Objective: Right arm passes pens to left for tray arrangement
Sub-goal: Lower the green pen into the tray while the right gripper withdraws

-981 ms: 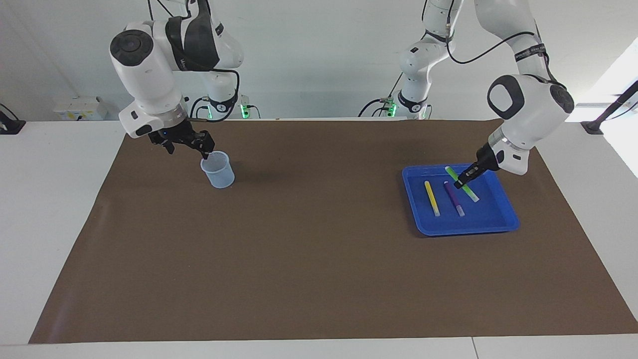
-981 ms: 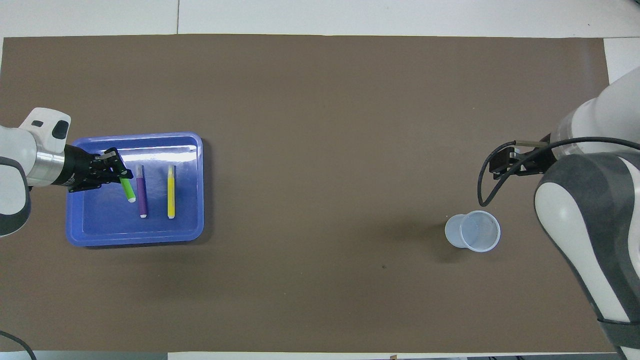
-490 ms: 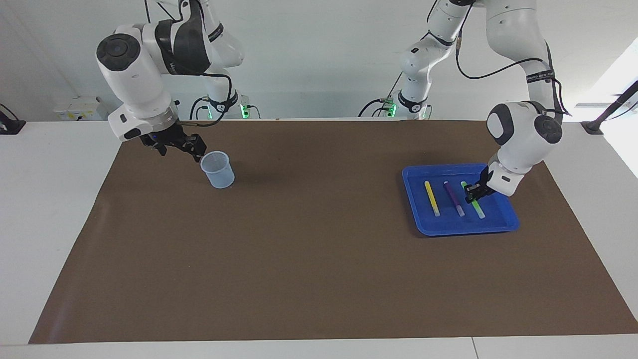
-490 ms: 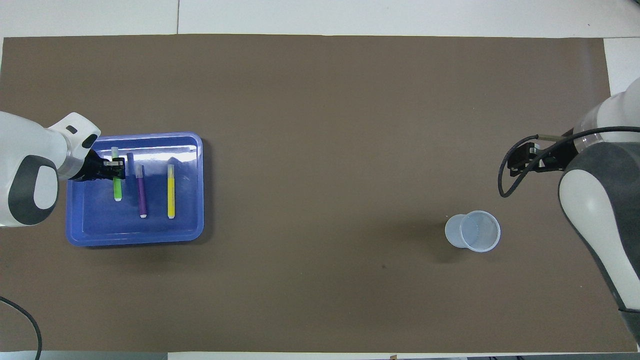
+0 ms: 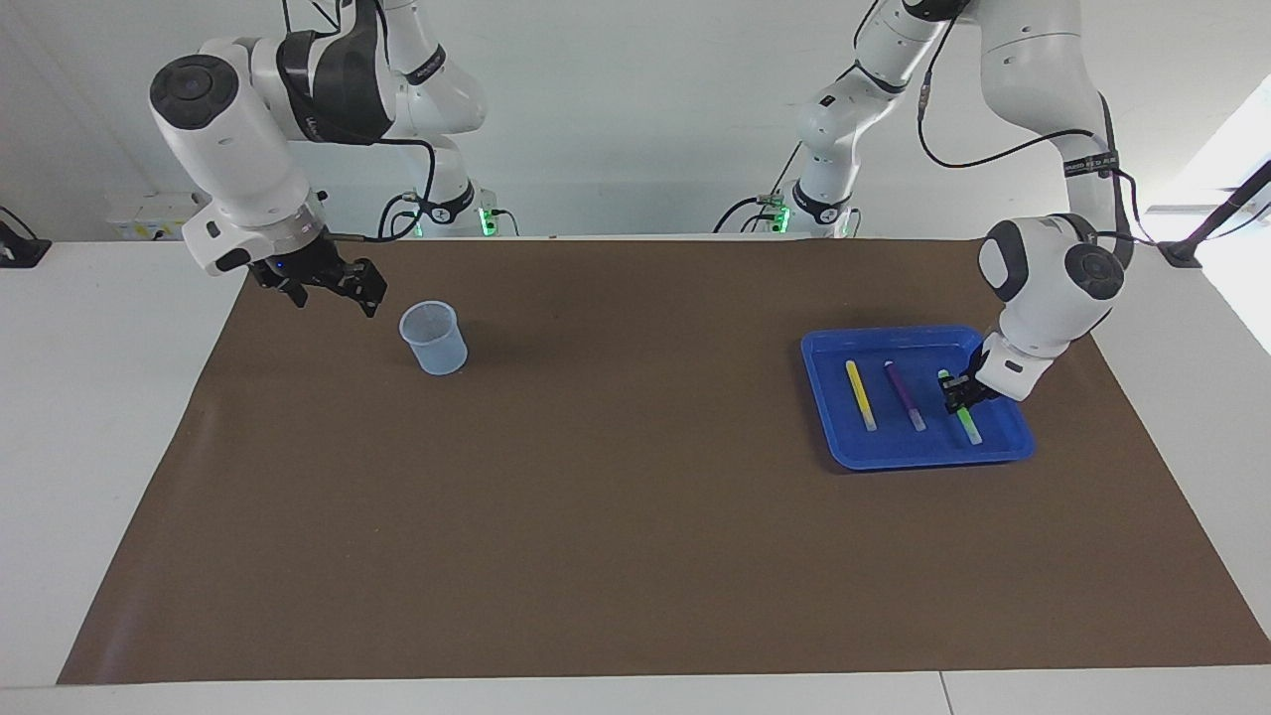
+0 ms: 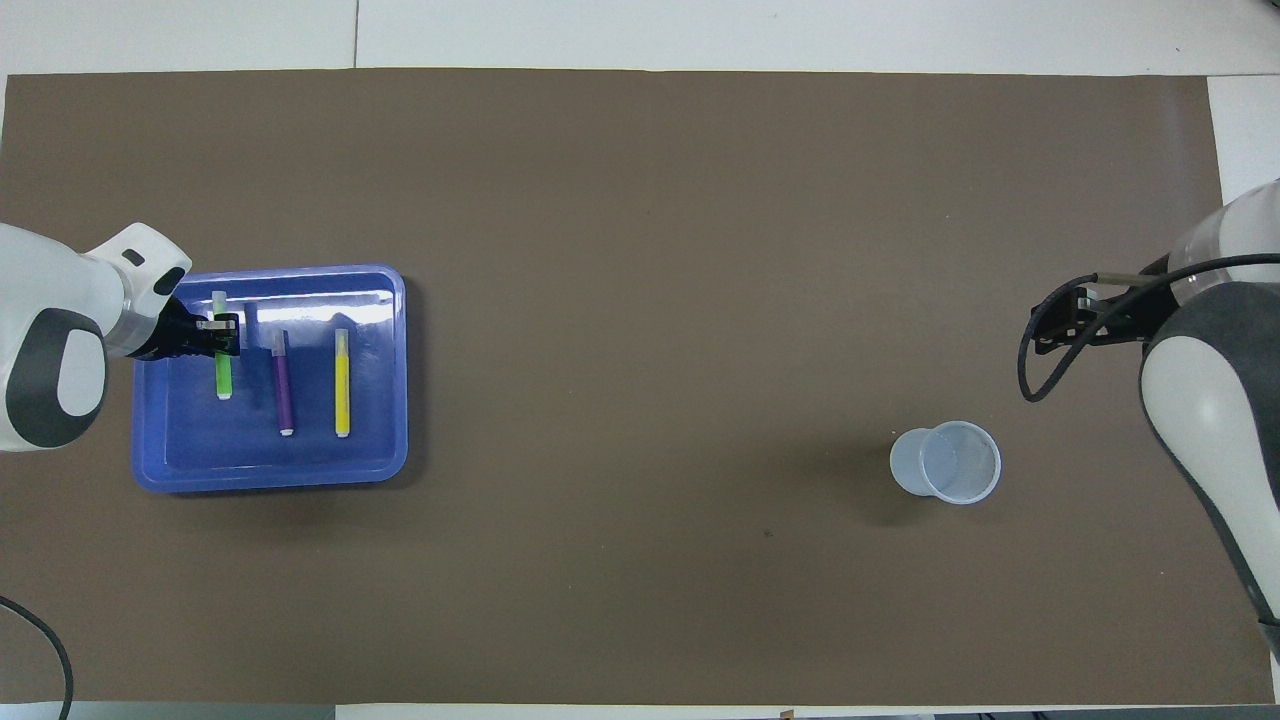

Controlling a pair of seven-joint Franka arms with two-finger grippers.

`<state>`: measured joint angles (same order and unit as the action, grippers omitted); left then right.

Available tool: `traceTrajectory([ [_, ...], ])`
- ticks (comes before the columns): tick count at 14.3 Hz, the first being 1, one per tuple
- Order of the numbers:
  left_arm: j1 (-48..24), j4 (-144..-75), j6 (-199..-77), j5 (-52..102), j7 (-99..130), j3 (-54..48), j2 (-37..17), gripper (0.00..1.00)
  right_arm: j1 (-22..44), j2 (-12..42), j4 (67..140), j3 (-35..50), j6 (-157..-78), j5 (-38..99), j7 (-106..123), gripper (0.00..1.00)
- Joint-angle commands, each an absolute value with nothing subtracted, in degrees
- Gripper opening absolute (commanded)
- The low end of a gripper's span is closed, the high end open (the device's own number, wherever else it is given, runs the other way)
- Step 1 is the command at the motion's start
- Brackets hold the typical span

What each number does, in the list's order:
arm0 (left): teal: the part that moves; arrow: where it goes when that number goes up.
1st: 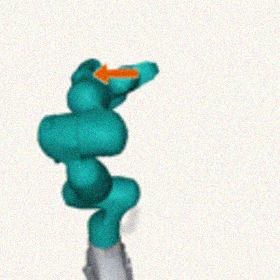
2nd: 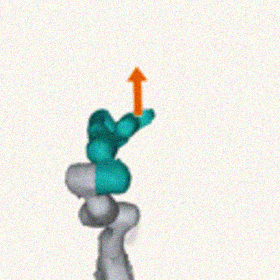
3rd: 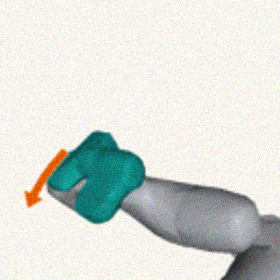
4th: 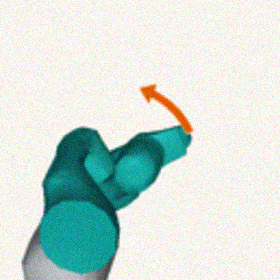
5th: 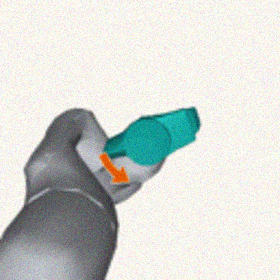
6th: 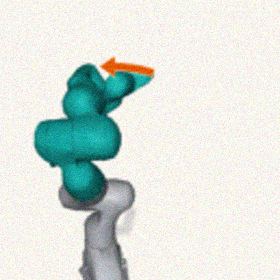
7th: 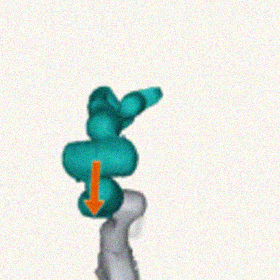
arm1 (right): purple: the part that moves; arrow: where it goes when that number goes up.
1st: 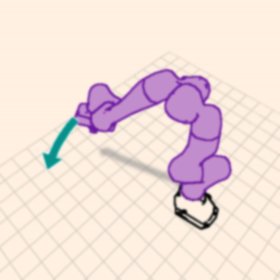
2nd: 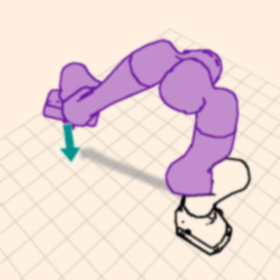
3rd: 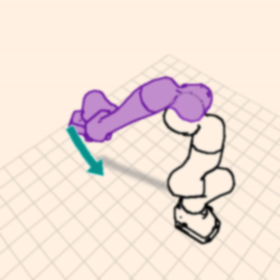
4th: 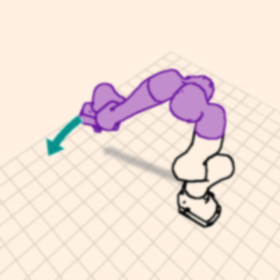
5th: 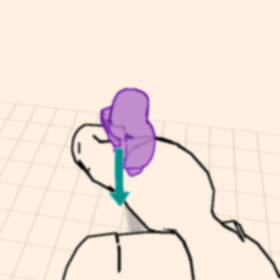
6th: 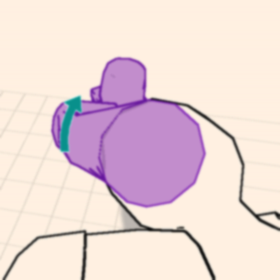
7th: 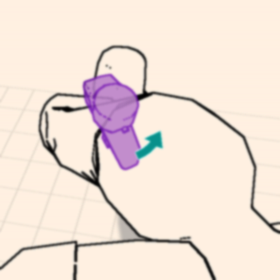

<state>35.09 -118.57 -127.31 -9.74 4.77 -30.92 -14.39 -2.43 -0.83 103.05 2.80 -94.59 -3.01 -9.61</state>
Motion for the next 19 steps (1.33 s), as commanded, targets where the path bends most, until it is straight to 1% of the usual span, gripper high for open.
traceTrajectory([
  [1,36.3,-118.6,-123.7,-11.0,4.0,-31.2,-14.3,0.0,-1.8,-0.8,103.0,1.9,-94.1,-3.7,-7.6,1.0],
  [3,36.0,-118.6,-121.7,-11.0,4.1,-31.3,-14.1,0.0,-1.6,-1.0,102.9,1.1,-94.2,-3.7,-7.6,1.0],
  [6,36.1,-119.5,-122.3,-11.0,4.2,-31.3,-13.9,0.0,-0.3,-1.1,102.8,-1.2,-93.6,-3.6,-7.6,1.0],
  [10,36.3,-120.4,-122.3,-11.0,4.3,-31.3,-13.4,0.0,1.4,-1.1,102.9,-2.3,-92.8,-3.6,-7.7,1.0],
  [11,36.3,-120.8,-122.8,-11.0,4.1,-31.3,-13.4,0.18,1.5,-1.1,102.9,-2.5,-92.7,-3.6,-7.6,1.0],
  [12,36.4,-121.5,-123.7,-11.0,4.0,-31.2,-13.1,0.99,1.4,-1.1,102.8,-2.4,-92.8,-3.6,-7.7,1.0],
  [16,36.3,-121.5,-124.5,-11.0,4.0,-31.3,-13.2,1.0,1.2,-1.5,102.5,-2.3,-93.1,-3.0,-7.7,1.0],
  [19,36.1,-121.1,-124.5,-11.0,4.3,-31.3,-13.3,1.0,1.1,-2.3,101.5,-4.3,-93.4,0.3,-7.6,1.0],
])
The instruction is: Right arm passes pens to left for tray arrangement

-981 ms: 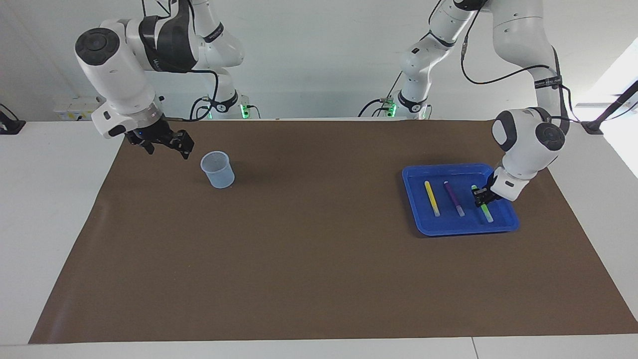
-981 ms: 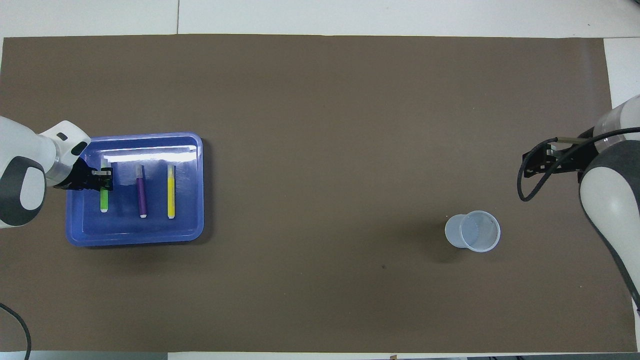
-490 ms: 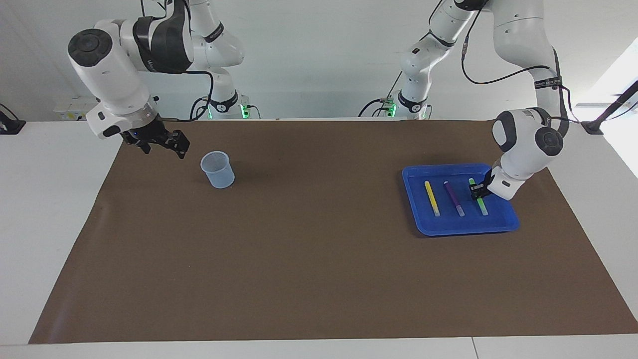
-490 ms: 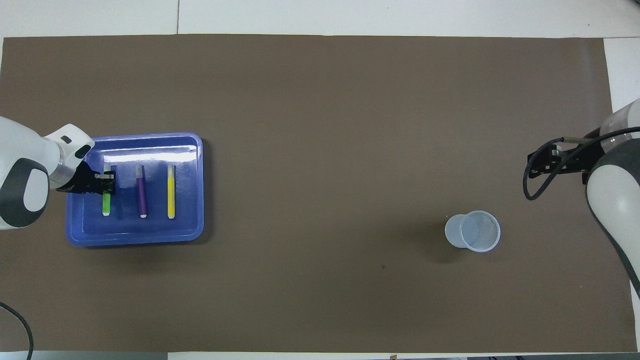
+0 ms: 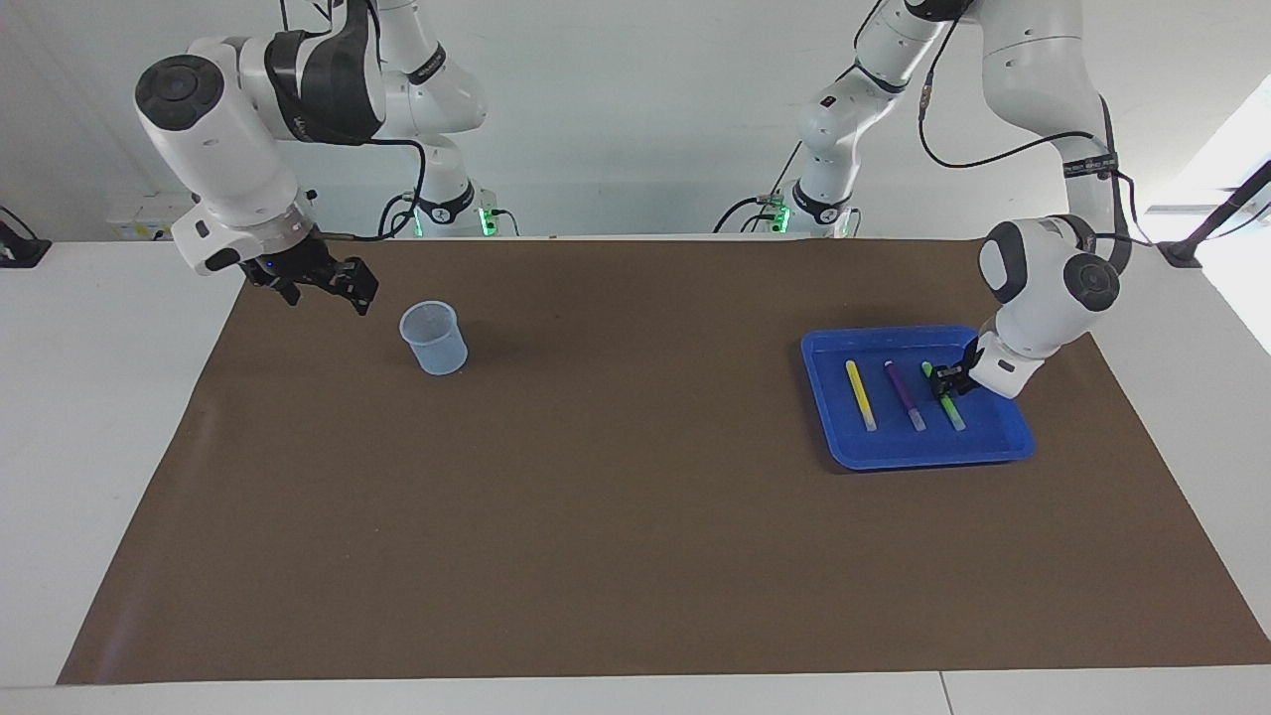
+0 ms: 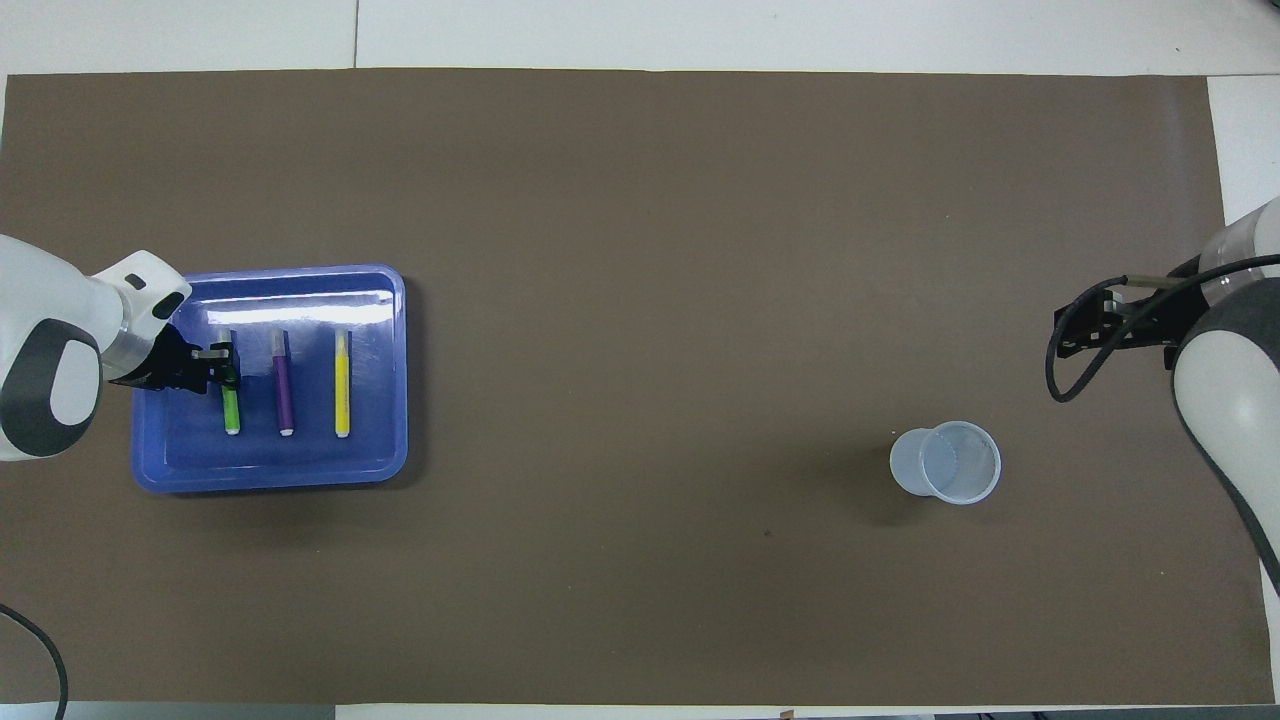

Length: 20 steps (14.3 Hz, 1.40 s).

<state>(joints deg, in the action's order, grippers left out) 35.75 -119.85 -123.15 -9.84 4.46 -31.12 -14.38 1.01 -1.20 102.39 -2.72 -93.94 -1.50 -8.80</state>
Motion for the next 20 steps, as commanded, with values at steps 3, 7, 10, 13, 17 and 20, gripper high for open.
traceTrajectory([
  [3,35.6,-120.0,-123.9,-11.0,4.6,-31.4,-13.5,1.0,1.2,-1.8,100.2,-5.4,-93.3,0.8,-4.4,1.0],
  [7,32.0,-113.3,-117.1,-10.5,4.9,-31.6,-13.5,1.0,1.4,-1.6,98.2,-7.1,-92.9,2.0,-3.9,1.0],
  [10,29.5,-112.1,-115.6,-10.5,5.0,-31.9,-12.7,1.0,1.6,-1.7,98.3,-7.2,-93.3,2.0,-3.8,1.0],
  [13,27.7,-112.1,-115.5,-10.4,5.1,-32.2,-10.8,1.0,1.6,-1.8,98.4,-7.3,-93.4,1.9,-2.1,1.0],
  [17,25.2,-110.6,-113.0,-10.0,5.1,-32.8,-9.8,1.0,1.4,-2.3,98.4,-7.5,-93.4,2.3,-2.5,1.0],
  [20,23.5,-105.3,-106.6,-7.5,5.1,-32.9,-9.8,1.0,1.4,-2.5,98.6,-7.2,-93.0,2.4,-2.4,1.0],
])
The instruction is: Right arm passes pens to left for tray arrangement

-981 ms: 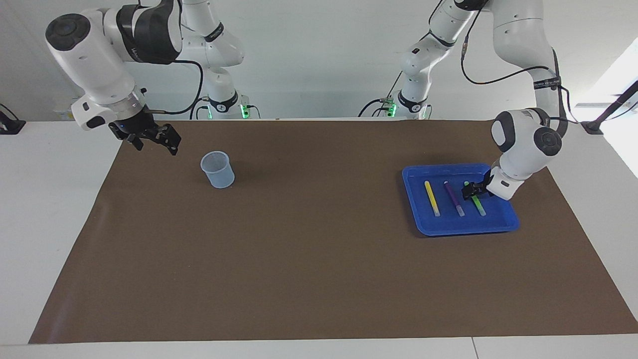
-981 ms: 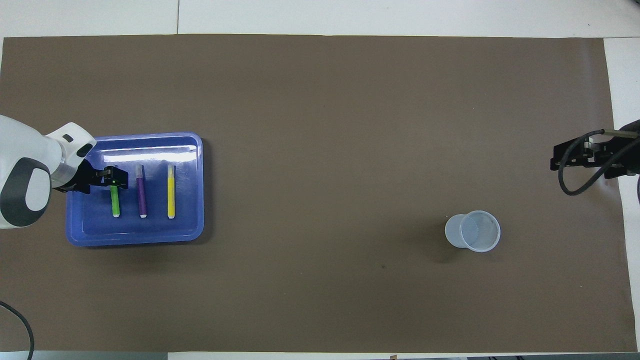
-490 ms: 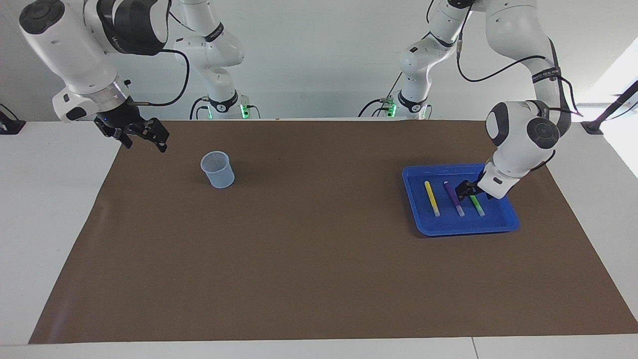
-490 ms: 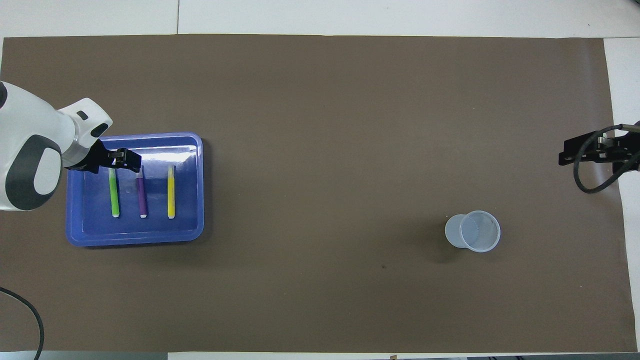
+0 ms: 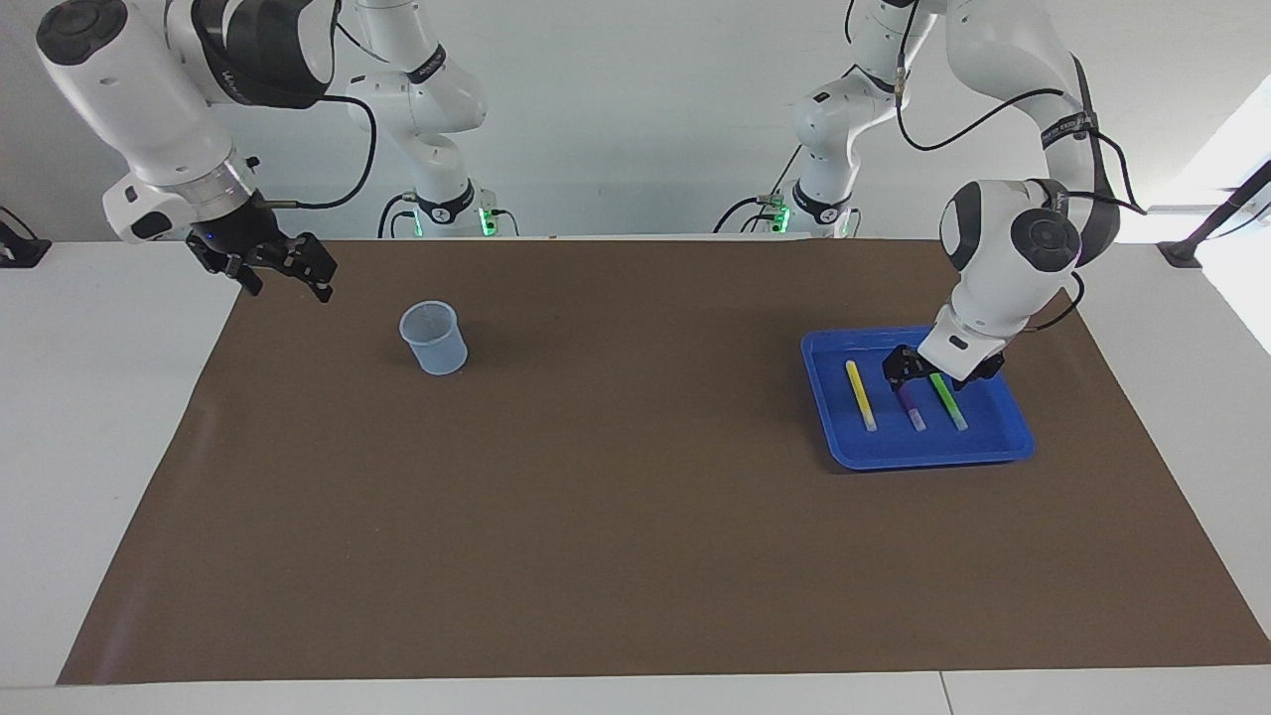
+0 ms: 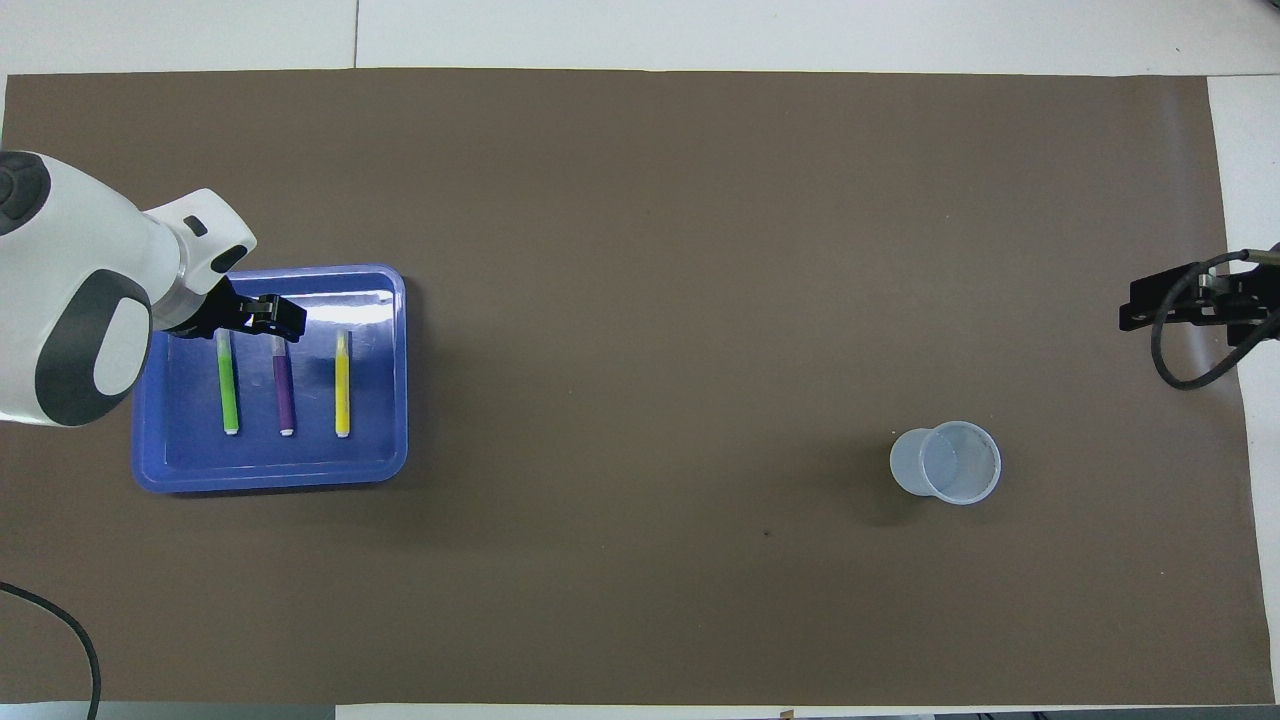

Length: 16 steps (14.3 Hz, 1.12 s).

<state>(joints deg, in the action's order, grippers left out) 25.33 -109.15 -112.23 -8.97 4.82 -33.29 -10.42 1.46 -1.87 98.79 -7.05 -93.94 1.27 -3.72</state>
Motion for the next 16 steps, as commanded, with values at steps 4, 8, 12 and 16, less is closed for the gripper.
traceTrajectory([
  [4,13.9,-99.9,-95.8,-6.4,5.0,-26.2,-4.9,1.0,1.2,-2.8,98.9,-7.3,-92.8,2.4,-2.4,1.0],
  [8,-2.1,-98.6,-88.9,-2.0,4.8,-9.9,2.6,1.0,1.4,-2.8,99.0,-7.3,-92.8,2.4,-2.4,1.0],
  [12,-3.0,-99.8,-91.3,-1.9,4.9,-8.4,3.8,1.0,1.3,-2.8,99.0,-7.3,-92.8,2.4,-2.4,1.0],
  [16,-3.3,-95.0,-90.2,-0.6,5.4,-8.0,0.7,1.0,1.3,-2.8,99.0,-7.3,-92.8,2.4,-2.4,1.0],
])
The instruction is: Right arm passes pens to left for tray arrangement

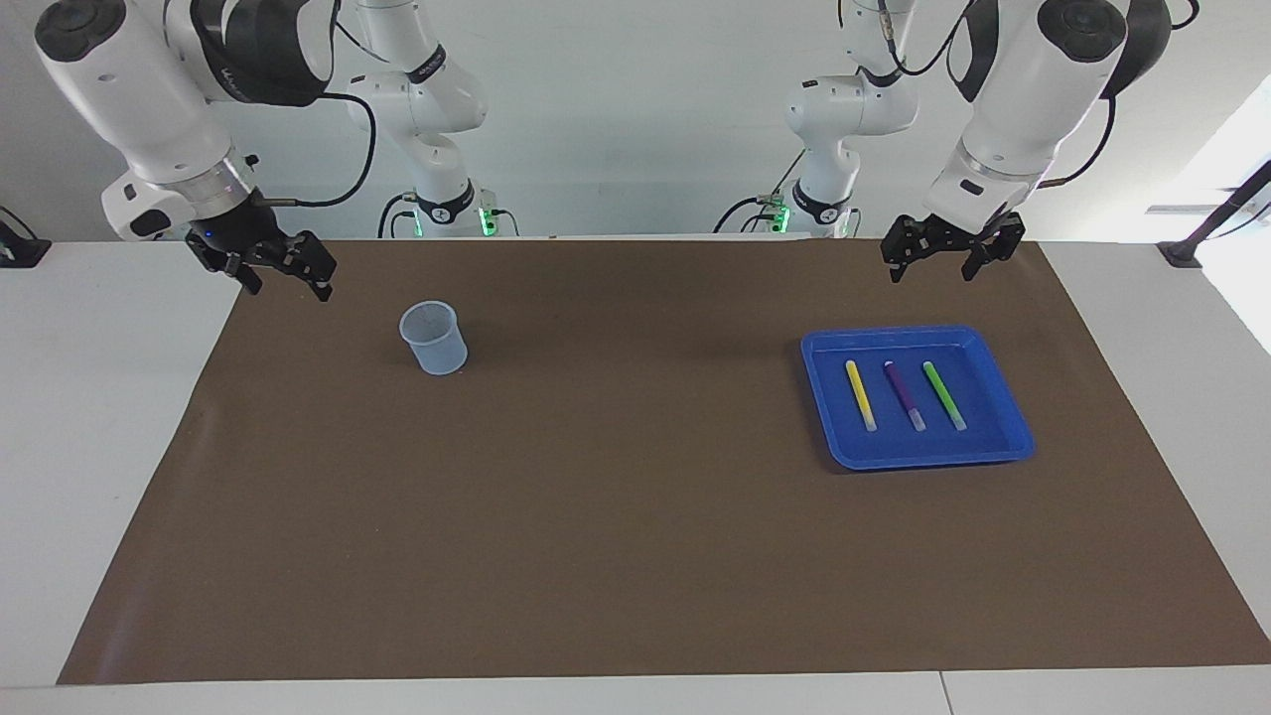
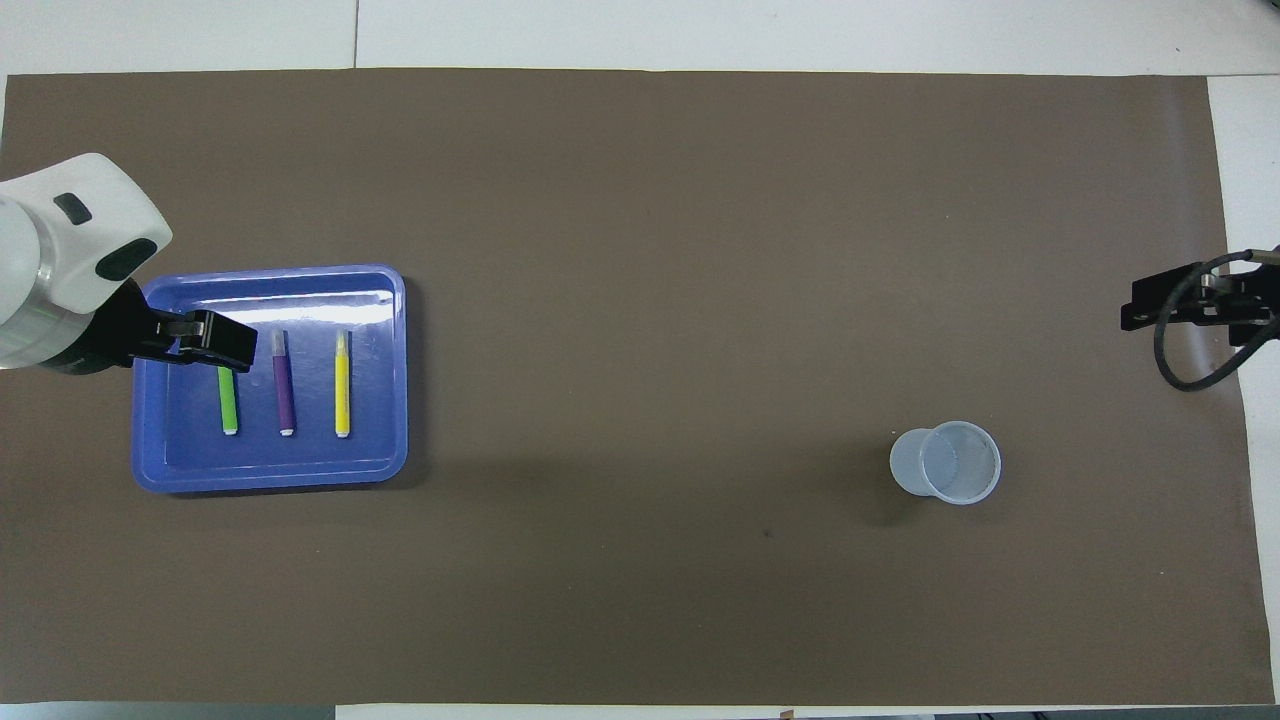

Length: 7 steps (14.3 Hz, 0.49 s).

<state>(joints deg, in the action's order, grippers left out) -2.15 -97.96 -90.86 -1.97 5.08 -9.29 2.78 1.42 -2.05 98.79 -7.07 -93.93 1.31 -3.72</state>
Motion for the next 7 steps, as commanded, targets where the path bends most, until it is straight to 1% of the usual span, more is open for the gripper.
traceTrajectory([
  [1,-3.3,-93.3,-87.8,0.4,5.4,-7.9,0.0,1.0,1.3,-2.8,99.0,-7.3,-92.8,2.4,-2.4,1.0],
  [4,-3.4,-86.3,-77.2,1.0,5.5,-8.3,-2.1,1.0,1.3,-2.8,99.0,-7.3,-92.8,2.4,-2.4,1.0],
  [5,-3.4,-86.0,-76.4,1.0,5.4,-8.3,-1.8,1.0,1.3,-2.8,99.0,-7.3,-92.8,2.4,-2.4,1.0],
  [7,-3.2,-86.4,-78.6,0.4,4.5,-8.3,-1.1,1.0,1.3,-2.8,99.0,-7.3,-92.8,2.4,-2.4,1.0],
])
